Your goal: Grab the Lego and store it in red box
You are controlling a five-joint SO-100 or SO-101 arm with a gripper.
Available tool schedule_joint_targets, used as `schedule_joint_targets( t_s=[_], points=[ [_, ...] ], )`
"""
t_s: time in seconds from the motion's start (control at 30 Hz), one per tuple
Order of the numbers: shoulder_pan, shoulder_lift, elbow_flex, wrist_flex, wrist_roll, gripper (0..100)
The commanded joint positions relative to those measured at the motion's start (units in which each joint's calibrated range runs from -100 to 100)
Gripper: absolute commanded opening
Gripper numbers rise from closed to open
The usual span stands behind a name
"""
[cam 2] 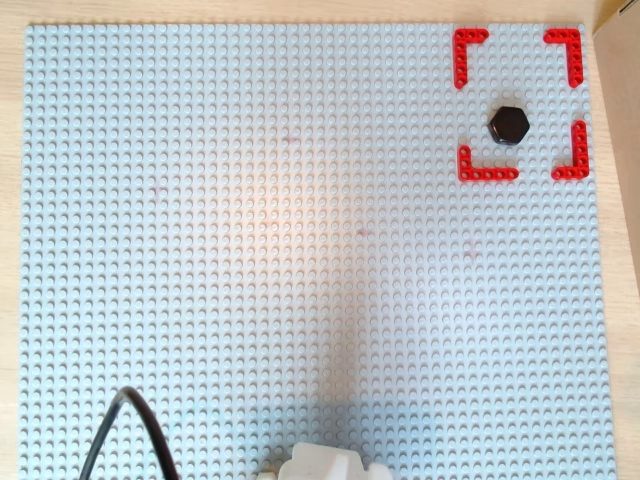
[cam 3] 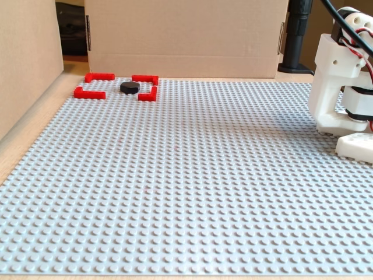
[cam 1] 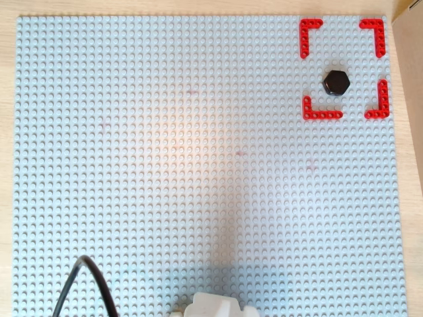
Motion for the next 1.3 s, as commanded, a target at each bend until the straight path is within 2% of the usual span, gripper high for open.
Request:
schedule_joint_targets(
  t_s=[0.0, 0.53, 0.73, 1.27],
  points=[
    [0.14, -0.51, -1.04, -0.11, -0.03, 3],
    [0.14, -0.42, -1.85, 0.24, 0.28, 3],
    [0.14, -0.51, -8.58, 6.12, -0.09, 3],
    [0.14, -0.51, -7.67, 5.94, 0.28, 3]
  ],
)
